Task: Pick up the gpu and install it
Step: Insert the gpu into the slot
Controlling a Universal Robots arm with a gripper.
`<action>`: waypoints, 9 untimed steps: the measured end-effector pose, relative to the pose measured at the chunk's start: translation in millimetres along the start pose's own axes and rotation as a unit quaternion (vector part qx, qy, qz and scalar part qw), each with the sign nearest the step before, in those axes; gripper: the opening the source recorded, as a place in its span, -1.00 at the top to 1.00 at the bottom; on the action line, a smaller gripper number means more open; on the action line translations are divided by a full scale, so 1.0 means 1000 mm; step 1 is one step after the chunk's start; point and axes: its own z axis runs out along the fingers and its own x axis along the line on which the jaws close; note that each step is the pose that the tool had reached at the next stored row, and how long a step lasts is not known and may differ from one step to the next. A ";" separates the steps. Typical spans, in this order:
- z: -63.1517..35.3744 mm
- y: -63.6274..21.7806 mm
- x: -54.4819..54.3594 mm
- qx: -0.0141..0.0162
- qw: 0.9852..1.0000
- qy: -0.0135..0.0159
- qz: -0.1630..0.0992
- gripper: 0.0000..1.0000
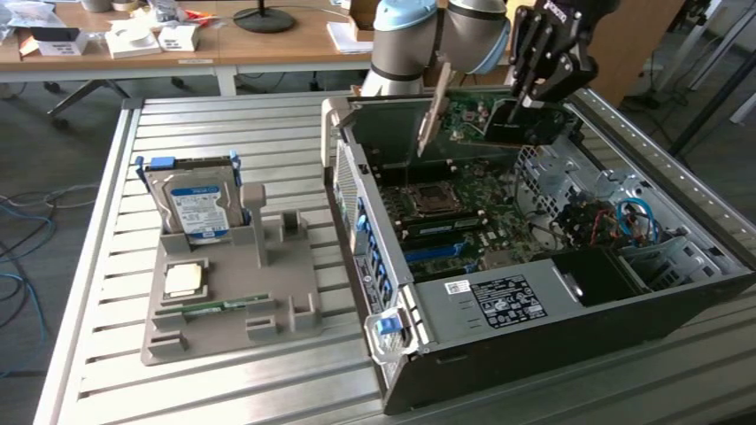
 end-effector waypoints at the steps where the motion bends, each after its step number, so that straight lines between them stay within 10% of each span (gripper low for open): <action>1: 0.0002 0.0000 0.000 0.000 1.000 0.000 -0.009 0.47; 9: 0.0009 -0.0001 0.000 -0.001 0.999 0.002 -0.041 0.47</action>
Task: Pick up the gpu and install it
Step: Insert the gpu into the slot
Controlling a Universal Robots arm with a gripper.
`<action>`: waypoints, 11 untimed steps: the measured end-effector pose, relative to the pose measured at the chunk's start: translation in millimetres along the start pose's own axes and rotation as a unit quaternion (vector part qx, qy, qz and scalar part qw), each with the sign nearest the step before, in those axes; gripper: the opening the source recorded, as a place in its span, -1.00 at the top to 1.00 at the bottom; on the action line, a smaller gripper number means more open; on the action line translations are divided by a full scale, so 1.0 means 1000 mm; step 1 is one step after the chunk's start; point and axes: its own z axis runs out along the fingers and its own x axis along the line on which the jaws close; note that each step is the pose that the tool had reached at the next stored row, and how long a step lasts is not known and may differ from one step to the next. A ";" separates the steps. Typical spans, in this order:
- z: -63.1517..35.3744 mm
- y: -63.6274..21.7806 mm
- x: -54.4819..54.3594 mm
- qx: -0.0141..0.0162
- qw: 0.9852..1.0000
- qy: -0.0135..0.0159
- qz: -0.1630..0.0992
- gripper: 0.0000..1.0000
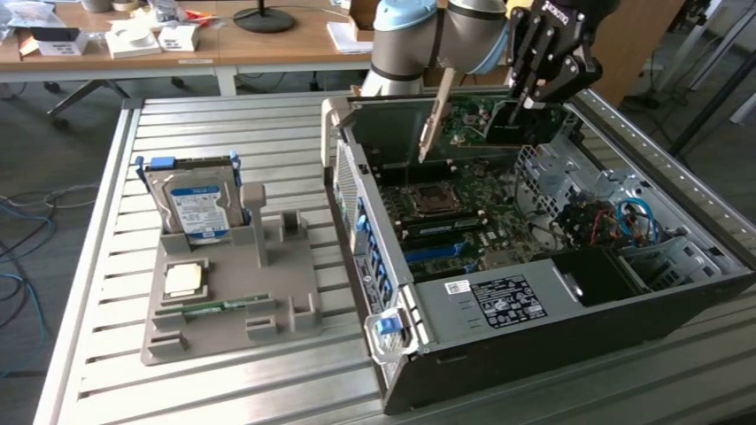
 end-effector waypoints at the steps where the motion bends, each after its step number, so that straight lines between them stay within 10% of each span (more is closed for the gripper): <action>1: 0.0003 0.0000 0.000 0.000 1.000 0.000 0.000 0.47; 11: 0.0036 0.0004 0.000 0.014 1.000 -0.001 -0.010 0.47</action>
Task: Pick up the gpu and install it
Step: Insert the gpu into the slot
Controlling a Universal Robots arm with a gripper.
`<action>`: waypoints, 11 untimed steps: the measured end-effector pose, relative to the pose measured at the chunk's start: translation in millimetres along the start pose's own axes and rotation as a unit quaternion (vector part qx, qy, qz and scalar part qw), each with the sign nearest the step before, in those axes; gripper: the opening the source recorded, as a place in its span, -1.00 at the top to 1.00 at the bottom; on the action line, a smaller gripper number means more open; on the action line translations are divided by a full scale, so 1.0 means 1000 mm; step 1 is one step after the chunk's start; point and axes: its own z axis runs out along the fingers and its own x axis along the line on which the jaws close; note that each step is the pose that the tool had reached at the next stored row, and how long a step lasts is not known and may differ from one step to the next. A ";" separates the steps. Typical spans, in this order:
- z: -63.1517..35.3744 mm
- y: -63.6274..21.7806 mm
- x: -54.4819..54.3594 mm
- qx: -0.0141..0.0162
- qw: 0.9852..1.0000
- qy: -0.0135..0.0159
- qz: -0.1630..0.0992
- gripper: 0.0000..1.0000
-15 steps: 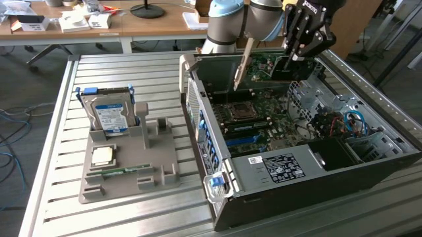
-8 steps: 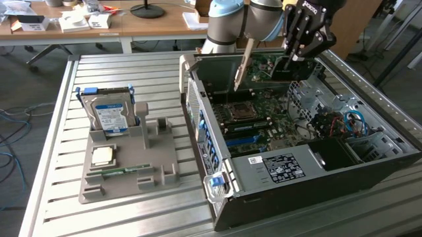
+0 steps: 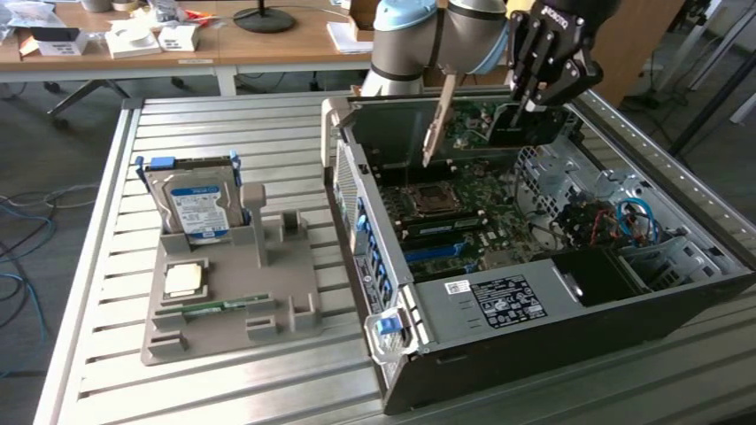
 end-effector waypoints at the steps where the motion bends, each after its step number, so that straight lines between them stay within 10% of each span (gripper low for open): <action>1: 0.0006 0.0001 0.000 0.002 1.000 0.000 -0.002 0.47; 11: 0.0052 0.0026 0.000 0.007 1.000 0.000 -0.009 0.47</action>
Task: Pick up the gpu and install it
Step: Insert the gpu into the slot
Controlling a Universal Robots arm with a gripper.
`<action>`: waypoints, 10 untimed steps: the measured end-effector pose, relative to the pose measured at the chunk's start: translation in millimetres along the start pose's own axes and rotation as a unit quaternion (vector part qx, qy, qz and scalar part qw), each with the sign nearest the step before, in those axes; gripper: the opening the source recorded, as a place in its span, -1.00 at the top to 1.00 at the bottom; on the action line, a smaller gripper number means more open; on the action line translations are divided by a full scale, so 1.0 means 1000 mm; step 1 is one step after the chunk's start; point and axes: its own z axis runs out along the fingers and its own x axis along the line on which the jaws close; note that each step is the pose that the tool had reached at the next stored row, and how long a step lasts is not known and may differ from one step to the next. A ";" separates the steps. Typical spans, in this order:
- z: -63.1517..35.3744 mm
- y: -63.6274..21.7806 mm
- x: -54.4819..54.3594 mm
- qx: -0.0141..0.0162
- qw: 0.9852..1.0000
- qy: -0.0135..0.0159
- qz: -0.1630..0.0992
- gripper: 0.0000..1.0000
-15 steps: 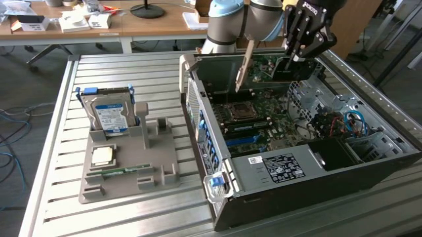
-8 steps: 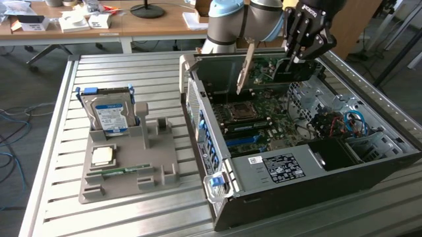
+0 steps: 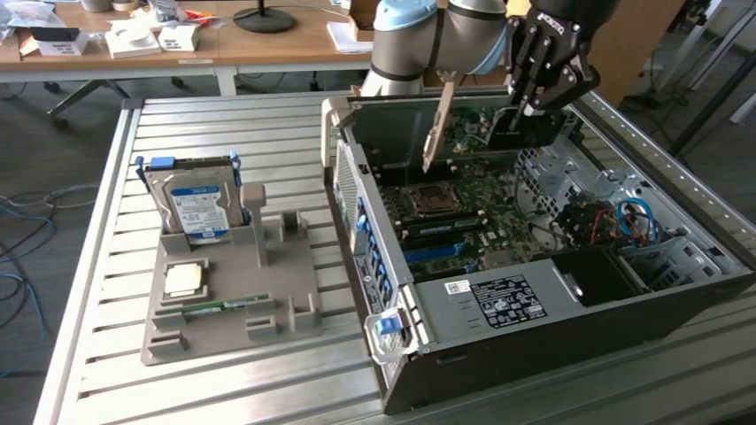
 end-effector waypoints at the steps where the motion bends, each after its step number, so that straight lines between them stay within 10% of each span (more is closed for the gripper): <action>1: 0.0010 0.0002 0.000 0.000 1.000 0.000 -0.002 0.47; 10: 0.0107 0.0033 0.000 0.002 1.000 0.000 -0.010 0.47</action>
